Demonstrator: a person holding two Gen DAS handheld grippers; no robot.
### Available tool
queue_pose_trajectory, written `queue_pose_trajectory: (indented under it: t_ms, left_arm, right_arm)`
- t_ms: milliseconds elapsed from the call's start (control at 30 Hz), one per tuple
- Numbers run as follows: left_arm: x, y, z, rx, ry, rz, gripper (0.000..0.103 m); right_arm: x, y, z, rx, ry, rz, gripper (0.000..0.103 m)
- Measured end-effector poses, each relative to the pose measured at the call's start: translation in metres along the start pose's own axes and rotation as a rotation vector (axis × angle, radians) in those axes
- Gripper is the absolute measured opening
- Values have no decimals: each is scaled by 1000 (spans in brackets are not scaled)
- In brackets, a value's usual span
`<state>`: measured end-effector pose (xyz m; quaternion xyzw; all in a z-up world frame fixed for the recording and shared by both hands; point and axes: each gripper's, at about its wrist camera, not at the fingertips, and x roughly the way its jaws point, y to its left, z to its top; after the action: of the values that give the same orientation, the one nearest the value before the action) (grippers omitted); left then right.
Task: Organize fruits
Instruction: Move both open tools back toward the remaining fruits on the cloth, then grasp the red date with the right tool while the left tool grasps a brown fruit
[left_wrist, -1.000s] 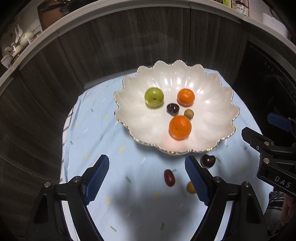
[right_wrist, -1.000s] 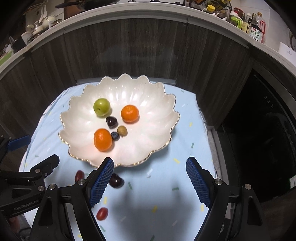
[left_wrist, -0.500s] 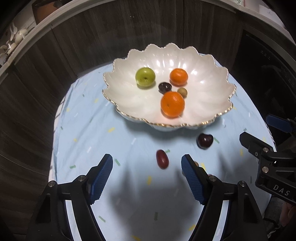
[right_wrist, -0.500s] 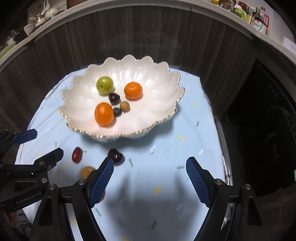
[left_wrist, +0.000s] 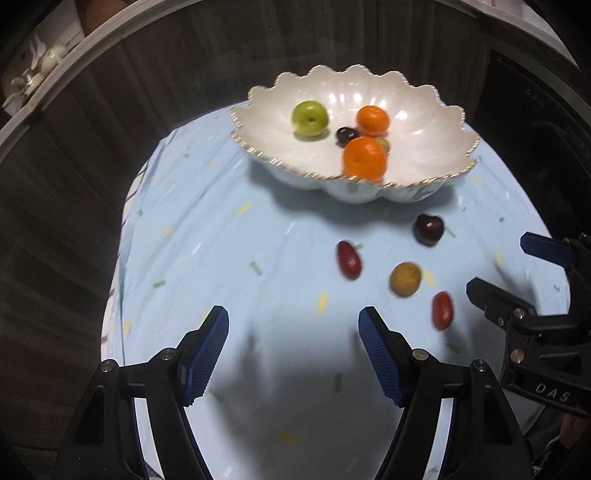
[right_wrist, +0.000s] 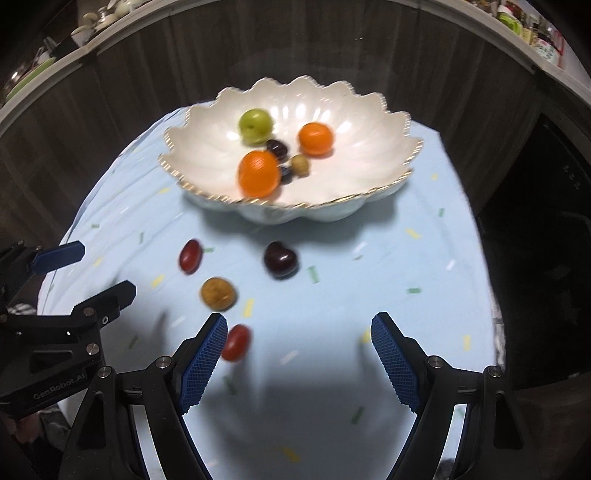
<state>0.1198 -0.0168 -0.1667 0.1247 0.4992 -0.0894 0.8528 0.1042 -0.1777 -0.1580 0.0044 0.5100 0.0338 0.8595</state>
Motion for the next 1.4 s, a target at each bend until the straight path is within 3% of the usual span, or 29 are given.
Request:
queue_pose_trajectory:
  t_ms: [200,467,667,867,1400]
  left_arm:
    - [7,15,-10,-43,18,12,71]
    - [10,19,-11,-54,18,19,71]
    - [9,13,-9,-42,14,9,71]
    - [9,6,-5,-33,9,-7,70]
    - [13,-43,11,27,-19,-111,64]
  right_arm:
    - [13,23,-4,-30,24,43,70]
    - [36,32,-11,-38,88,63,35]
    - [40,26,-17,-17,97,91,20]
    - [38,16,-18,1,90,96,18]
    - [27,-37,-11,114,48,12,18]
